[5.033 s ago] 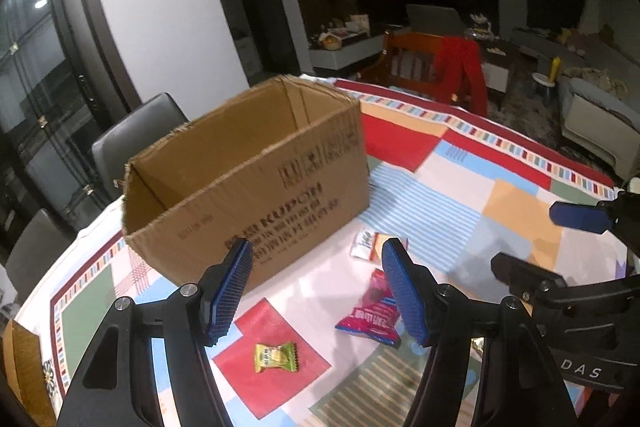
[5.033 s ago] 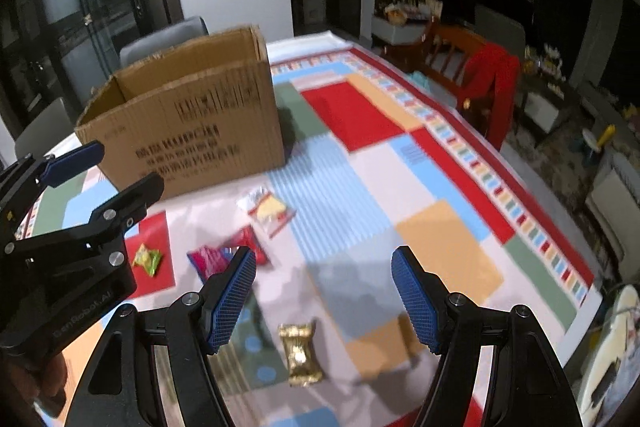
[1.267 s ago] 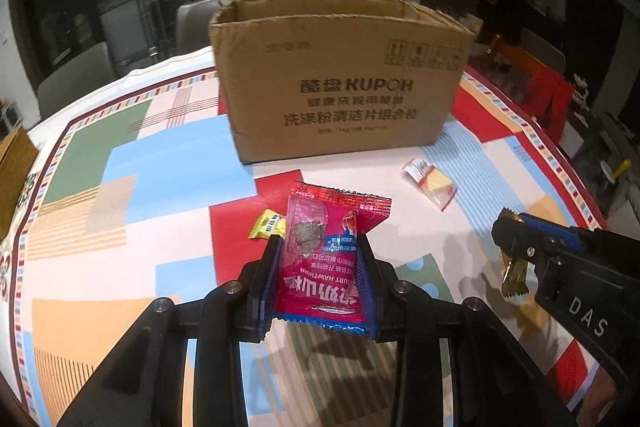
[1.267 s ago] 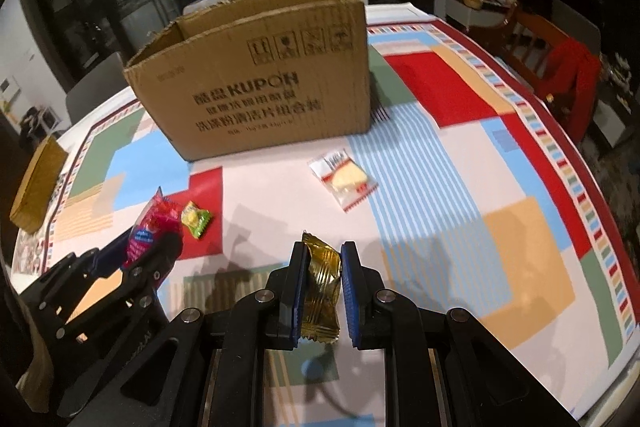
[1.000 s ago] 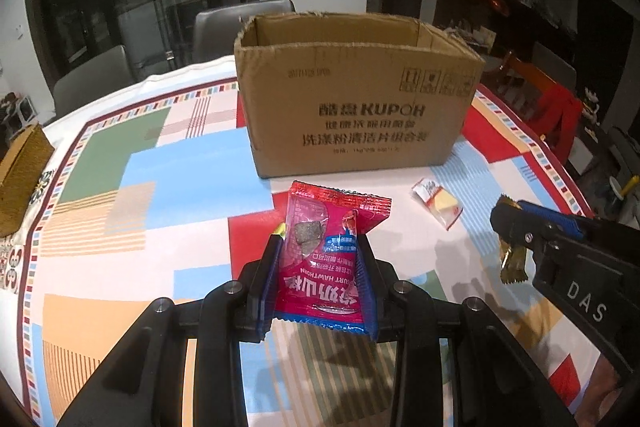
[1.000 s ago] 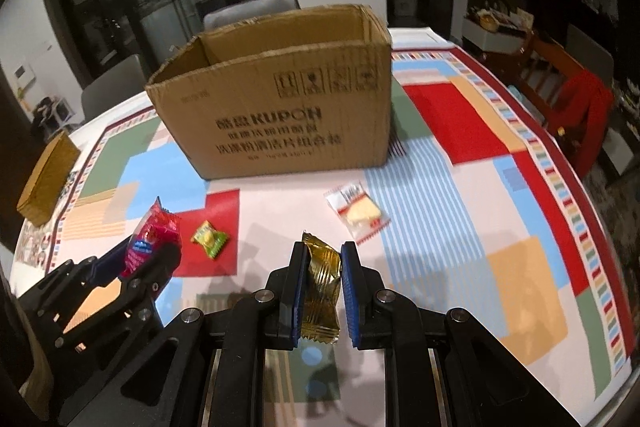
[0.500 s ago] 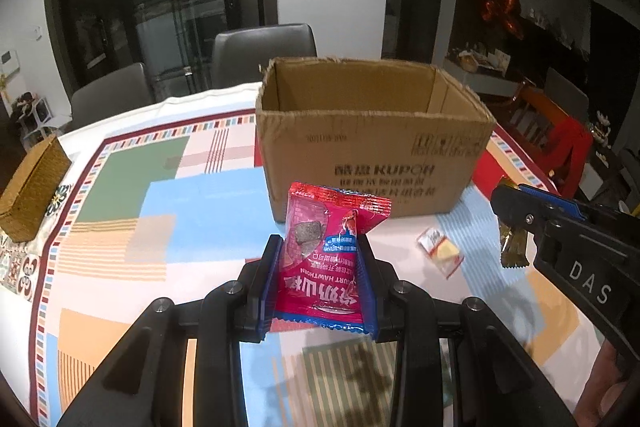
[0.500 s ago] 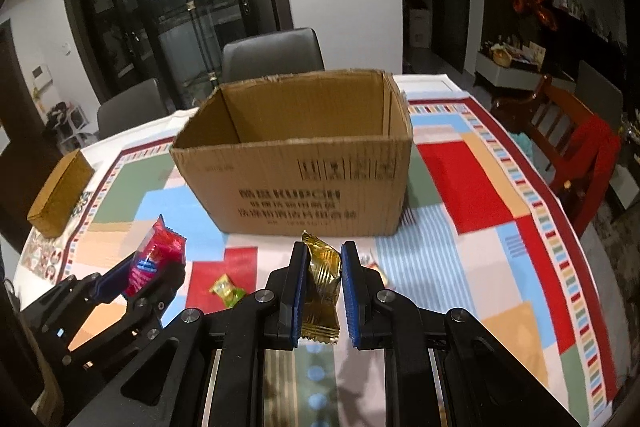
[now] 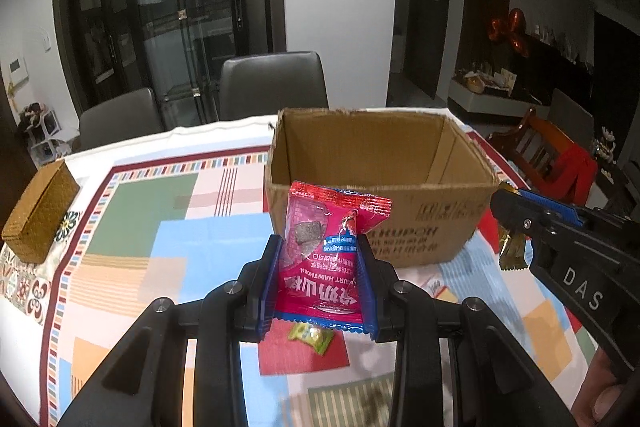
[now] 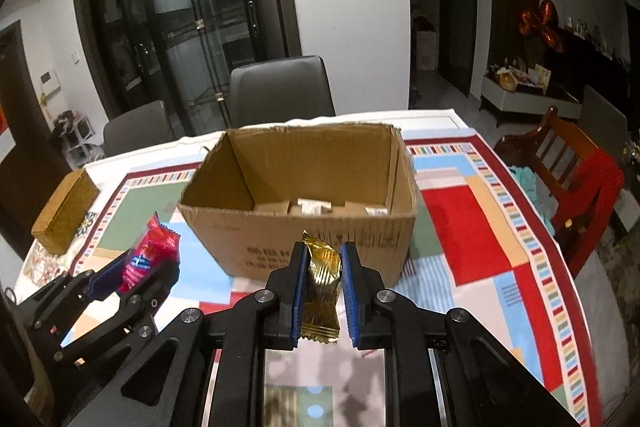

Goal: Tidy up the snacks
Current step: 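Lift the pink bag and gold candy and carry both over the cardboard box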

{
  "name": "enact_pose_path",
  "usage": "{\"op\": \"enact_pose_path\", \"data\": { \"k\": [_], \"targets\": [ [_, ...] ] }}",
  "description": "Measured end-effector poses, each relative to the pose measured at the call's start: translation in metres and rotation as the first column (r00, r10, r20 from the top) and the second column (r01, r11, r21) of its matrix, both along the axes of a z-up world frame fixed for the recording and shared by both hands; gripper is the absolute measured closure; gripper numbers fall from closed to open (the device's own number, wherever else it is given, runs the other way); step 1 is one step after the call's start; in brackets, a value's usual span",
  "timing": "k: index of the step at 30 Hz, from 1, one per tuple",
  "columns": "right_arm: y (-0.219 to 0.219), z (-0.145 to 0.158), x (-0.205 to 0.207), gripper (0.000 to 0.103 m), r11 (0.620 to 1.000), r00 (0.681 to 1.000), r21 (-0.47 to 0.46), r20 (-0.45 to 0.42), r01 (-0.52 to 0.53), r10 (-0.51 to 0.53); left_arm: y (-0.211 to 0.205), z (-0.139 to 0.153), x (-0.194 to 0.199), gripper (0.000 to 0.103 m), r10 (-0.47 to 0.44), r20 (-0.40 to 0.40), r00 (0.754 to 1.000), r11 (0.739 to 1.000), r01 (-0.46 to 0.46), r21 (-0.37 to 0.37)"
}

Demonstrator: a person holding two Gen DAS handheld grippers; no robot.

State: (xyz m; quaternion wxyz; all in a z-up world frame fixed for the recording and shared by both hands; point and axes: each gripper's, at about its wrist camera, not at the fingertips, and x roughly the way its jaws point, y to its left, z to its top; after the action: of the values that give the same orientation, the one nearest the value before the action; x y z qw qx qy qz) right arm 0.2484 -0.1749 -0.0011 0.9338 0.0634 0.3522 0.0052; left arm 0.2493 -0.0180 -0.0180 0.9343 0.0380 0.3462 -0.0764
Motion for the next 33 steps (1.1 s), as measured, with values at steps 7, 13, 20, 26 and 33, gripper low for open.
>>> {"op": "enact_pose_path", "data": {
  "k": [7,13,20,26,33],
  "targets": [
    [-0.003,0.012,0.014,0.085,1.0,1.0,0.008,0.025,-0.006,0.006,-0.004,0.014,0.016,0.069,0.001,0.025,1.0,1.0,-0.001,0.013],
    [-0.005,0.02,0.027,0.085,1.0,0.999,0.006,0.043,-0.007,0.007,-0.008,0.021,0.033,0.069,-0.003,0.039,0.999,1.0,0.002,0.018],
    [-0.005,0.028,0.045,0.085,1.0,0.998,-0.003,0.056,-0.015,0.015,-0.012,0.025,0.052,0.069,-0.009,0.049,0.999,1.0,0.007,0.022],
    [-0.008,0.03,0.063,0.085,1.0,0.998,-0.003,0.063,-0.014,0.014,-0.015,0.026,0.072,0.069,-0.015,0.049,0.999,1.0,0.013,0.023],
    [-0.01,0.028,0.083,0.085,1.0,0.998,-0.007,0.057,-0.017,0.018,-0.015,0.023,0.094,0.069,-0.014,0.043,0.999,1.0,0.013,0.023]
  ]
}}
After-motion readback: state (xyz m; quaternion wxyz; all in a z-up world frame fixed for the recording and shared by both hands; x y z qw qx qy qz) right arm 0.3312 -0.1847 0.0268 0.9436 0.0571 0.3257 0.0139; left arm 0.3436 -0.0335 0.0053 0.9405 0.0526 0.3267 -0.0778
